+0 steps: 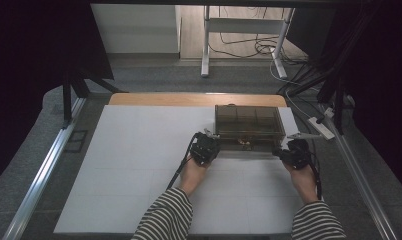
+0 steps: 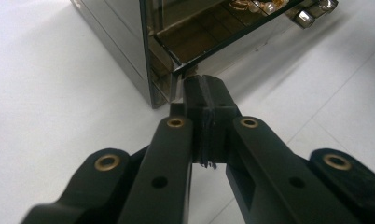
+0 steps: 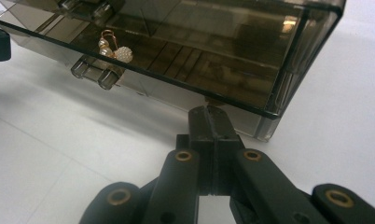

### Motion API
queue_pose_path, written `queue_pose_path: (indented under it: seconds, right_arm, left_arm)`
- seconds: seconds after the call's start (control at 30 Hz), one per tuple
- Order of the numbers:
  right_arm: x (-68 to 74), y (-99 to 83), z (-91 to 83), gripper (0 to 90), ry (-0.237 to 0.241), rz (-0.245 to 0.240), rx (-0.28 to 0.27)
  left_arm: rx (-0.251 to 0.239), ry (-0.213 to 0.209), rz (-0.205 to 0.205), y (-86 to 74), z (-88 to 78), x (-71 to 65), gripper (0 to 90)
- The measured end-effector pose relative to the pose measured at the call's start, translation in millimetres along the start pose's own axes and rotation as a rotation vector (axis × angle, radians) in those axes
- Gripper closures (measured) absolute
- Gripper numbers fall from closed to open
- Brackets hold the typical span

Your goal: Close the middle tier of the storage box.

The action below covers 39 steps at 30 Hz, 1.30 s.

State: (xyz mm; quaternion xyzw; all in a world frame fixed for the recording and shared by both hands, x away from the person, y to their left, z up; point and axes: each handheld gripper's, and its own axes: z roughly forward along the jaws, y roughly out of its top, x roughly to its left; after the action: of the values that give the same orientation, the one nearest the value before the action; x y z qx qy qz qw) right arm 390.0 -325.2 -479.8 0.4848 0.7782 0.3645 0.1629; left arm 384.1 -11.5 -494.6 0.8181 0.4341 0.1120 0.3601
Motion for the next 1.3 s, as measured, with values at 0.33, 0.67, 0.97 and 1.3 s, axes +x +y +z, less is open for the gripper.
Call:
queue_pose_path:
  seconds: [0.33, 0.67, 0.97, 1.3]
  right_arm:
    - [0.0, 8.4, 6.4, 89.4, -0.014, 0.01, 0.003]
    - [-1.3, 10.4, 11.9, 89.4, -0.019, 0.014, 0.002]
    - [-4.5, 10.5, 14.2, 89.4, -0.025, 0.026, -0.006]
    - [-4.3, 9.8, 15.2, 89.4, -0.029, 0.028, -0.003]
  left_arm:
    - [0.005, 0.014, -0.005, 5.7, 3.8, 1.9, 88.6]
    - [0.012, 0.039, -0.001, 9.4, 6.1, 7.5, 88.6]
    - [0.019, 0.038, 0.007, 12.4, 8.5, 6.8, 88.6]
    - [0.025, 0.03, 0.006, 12.3, 8.2, 8.0, 88.4]
